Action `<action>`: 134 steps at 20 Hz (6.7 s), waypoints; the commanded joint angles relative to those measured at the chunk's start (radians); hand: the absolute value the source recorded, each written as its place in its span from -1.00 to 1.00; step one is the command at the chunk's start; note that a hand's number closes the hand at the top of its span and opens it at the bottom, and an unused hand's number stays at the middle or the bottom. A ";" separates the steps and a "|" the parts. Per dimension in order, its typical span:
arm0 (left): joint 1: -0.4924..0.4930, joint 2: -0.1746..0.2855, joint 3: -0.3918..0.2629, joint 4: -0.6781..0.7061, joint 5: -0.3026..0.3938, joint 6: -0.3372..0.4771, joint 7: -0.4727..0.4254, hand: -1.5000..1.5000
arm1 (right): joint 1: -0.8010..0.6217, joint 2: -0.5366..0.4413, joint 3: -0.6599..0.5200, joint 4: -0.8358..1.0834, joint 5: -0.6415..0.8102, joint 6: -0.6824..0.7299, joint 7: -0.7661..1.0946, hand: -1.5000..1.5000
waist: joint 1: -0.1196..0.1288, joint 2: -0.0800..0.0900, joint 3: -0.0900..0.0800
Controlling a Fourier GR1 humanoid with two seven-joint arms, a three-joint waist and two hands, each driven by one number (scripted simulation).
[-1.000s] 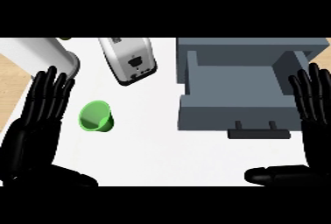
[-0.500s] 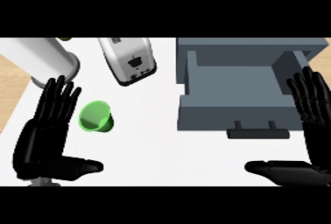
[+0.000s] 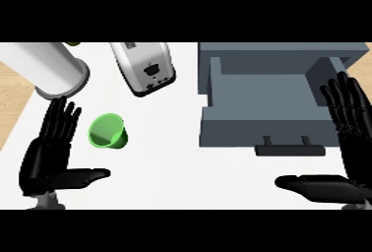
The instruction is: Pick up the cup, place it into the drawer and close the drawer
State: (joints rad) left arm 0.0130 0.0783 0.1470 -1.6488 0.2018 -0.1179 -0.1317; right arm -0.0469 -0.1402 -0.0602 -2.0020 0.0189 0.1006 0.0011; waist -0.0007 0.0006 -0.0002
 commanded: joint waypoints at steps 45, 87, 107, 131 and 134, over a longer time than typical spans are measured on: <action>-0.483 0.182 0.209 1.491 -0.147 -0.112 -0.921 -1.00 | -0.072 -0.004 -0.071 0.117 -0.041 0.074 -0.048 -1.00 | -0.019 0.008 -0.003; -0.534 0.128 0.252 1.254 -0.032 -0.350 -0.977 1.00 | -0.026 -0.005 -0.064 0.074 -0.021 0.078 -0.026 -1.00 | -0.008 0.002 -0.001; -0.732 -0.077 -0.034 0.529 -0.053 0.021 -0.293 1.00 | -0.021 -0.012 -0.096 -0.002 -0.056 0.070 0.043 -1.00 | 0.006 -0.010 0.001; -1.251 -0.078 -0.328 1.079 0.198 0.418 -0.187 1.00 | -0.011 -0.024 -0.121 0.093 -0.056 0.114 -0.056 -1.00 | -0.038 0.005 0.001; -1.305 -0.078 -0.396 1.123 0.252 0.432 -0.192 1.00 | -0.040 -0.017 -0.105 0.114 -0.061 0.116 -0.043 -1.00 | -0.046 0.007 0.001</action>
State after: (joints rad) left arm -1.2426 0.0000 -0.1865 -0.5765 0.3973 0.2877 -0.3311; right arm -0.0792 -0.1689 -0.1749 -1.8960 -0.0447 0.2227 -0.0486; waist -0.0439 0.0078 0.0006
